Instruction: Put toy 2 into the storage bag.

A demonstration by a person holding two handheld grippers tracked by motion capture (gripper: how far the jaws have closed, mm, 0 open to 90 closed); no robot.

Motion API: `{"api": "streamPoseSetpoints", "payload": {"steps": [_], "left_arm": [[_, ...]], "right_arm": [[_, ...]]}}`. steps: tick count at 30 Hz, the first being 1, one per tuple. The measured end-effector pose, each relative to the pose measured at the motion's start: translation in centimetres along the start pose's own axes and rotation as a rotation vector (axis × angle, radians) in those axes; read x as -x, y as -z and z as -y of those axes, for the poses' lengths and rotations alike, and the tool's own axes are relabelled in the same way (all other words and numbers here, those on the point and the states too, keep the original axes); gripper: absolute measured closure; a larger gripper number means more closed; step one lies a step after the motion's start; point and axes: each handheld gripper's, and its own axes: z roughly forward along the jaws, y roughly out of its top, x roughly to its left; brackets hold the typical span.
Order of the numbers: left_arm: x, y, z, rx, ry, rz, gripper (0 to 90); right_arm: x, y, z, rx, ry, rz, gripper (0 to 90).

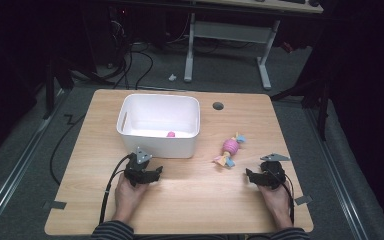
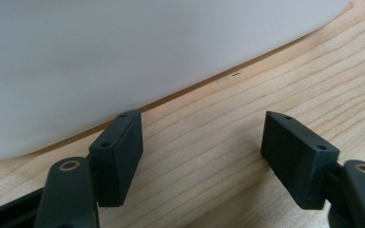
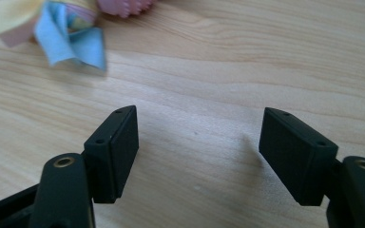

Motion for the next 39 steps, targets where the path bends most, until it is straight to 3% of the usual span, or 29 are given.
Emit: {"api": "streamPoseSetpoints", "payload": {"steps": [5,11,17,24,39], "left_arm": [[0.0,0.0,0.0,0.0,-0.001,0.0,30.5],[0.0,0.0,0.0,0.0,0.0,0.001,30.3],[0.0,0.0,0.0,0.0,0.0,0.002,30.3],[0.0,0.0,0.0,0.0,-0.001,0.003,30.0],[0.0,0.0,0.0,-0.001,-0.003,0.005,29.6]], "right_arm": [[-1.5,1.1,-0.6,0.059,0.042,-0.007,29.3],[-2.7,1.0,-1.8,0.07,0.067,-0.048,31.0],[-3.4,1.2,-3.1,0.076,0.081,-0.058,31.8],[-4.0,1.0,-4.9,0.081,0.096,-0.036,31.5],[-4.4,-1.0,-8.0,0.063,0.089,-0.028,30.2]]}}
